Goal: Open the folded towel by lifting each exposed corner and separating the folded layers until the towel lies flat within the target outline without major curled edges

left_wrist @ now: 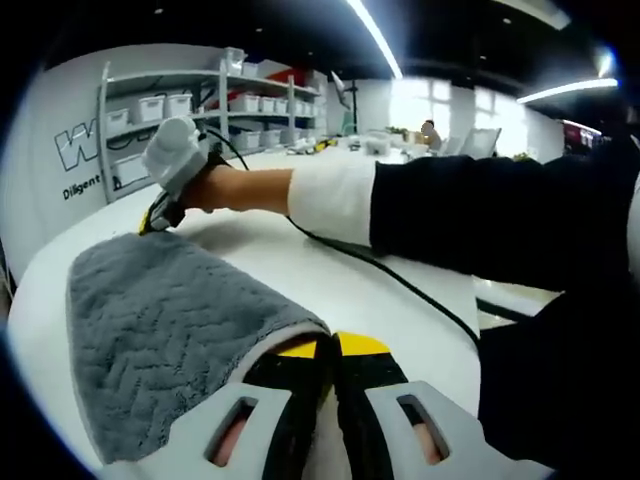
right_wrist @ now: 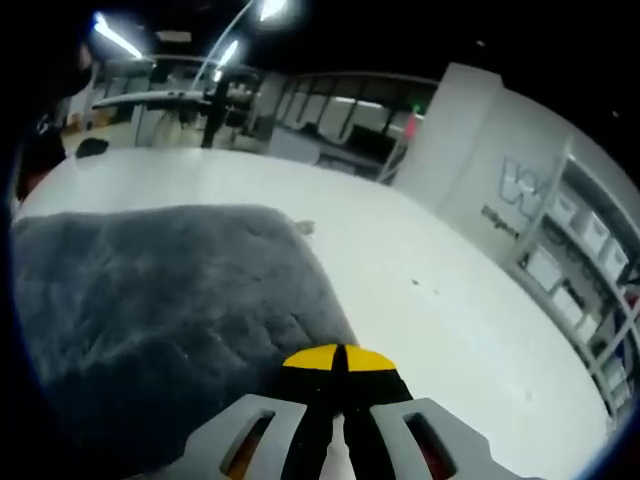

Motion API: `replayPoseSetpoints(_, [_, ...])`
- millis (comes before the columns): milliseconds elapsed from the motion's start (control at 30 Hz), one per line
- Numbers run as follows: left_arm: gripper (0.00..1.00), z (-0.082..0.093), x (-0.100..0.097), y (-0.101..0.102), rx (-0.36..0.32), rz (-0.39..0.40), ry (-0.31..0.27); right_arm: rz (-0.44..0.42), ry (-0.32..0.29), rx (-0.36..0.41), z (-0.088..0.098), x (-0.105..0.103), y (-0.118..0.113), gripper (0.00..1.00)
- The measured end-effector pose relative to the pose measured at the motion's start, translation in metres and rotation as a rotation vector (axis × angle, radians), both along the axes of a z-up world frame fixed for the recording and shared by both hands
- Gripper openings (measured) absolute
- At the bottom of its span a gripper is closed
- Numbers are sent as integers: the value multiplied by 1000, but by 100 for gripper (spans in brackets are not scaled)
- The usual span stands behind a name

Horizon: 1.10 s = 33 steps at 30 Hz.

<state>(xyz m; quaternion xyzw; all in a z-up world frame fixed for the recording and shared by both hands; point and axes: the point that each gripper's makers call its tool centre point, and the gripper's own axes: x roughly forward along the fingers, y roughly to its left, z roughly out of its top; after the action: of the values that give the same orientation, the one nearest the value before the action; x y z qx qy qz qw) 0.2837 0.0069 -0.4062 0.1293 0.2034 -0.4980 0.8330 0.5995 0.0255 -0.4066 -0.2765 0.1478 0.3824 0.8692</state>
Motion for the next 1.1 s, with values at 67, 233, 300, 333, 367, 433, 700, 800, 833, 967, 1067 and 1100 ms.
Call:
replayPoseSetpoints(67, [4,0,0,-1,3,-2,-8,2,-2,2,0,0,1,0])
replayPoseSetpoints(233, [5,1,1,-4,3,-23,-44,7,-10,14,1,1,4,0])
replayPoseSetpoints(300, [5,1,1,-4,3,-29,-51,5,-16,18,1,1,5,0])
replayPoseSetpoints(333, [6,1,0,-4,2,-33,-54,1,-26,12,1,0,5,0])
replayPoseSetpoints(367, [7,2,0,-5,-1,-39,-62,-2,-35,5,1,0,5,0])
replayPoseSetpoints(433, [9,6,-1,-6,-12,-72,-81,-5,-92,-36,3,1,4,0])
replayPoseSetpoints(700, [17,25,-5,3,-107,-116,-68,-33,-126,-21,10,1,-1,0])
replayPoseSetpoints(800, [18,31,-8,7,-128,-131,-64,-45,-143,27,21,0,-5,0])
replayPoseSetpoints(833, [18,33,-8,8,-131,-133,-62,-44,-147,41,24,-2,-5,0])
replayPoseSetpoints(967, [17,40,-8,17,-142,-136,-70,-36,-173,92,38,-6,-6,0])
replayPoseSetpoints(1067, [14,44,-7,24,-141,-139,-84,-17,-160,143,44,-11,-1,0])
replayPoseSetpoints(1100, [13,47,-6,26,-148,-136,-88,-2,-131,162,42,-14,3,0])
